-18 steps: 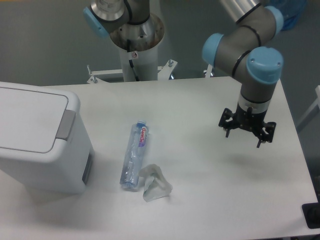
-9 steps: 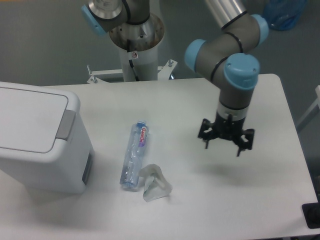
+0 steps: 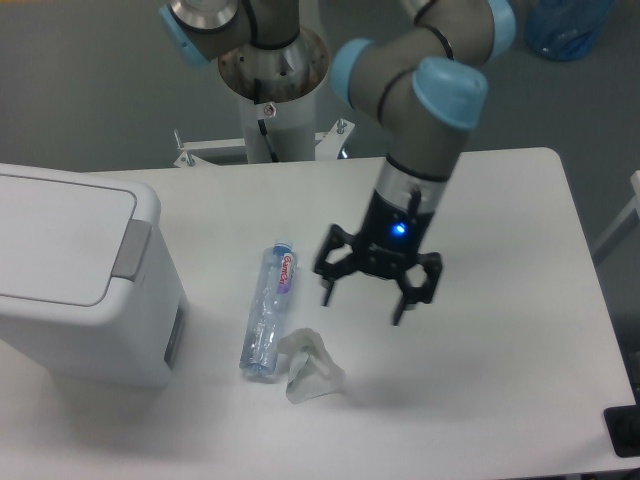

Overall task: Open the trash can
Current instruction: 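Swing the open gripper over to the lid of the white bin, then push the bin lid up and open with the gripper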

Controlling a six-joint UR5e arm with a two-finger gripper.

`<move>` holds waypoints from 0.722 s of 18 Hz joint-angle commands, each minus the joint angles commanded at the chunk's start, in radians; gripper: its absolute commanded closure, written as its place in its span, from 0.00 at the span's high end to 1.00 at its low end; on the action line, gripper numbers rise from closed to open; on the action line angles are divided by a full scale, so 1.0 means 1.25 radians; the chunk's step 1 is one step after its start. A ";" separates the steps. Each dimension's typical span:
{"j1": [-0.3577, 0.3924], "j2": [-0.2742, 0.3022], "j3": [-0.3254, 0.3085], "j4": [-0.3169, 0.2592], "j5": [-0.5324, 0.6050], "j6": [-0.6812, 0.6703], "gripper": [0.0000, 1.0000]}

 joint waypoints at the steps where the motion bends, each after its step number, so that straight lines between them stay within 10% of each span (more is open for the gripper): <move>1: -0.015 0.010 -0.001 0.000 -0.016 -0.001 1.00; 13: -0.103 0.061 -0.036 0.001 -0.048 -0.006 1.00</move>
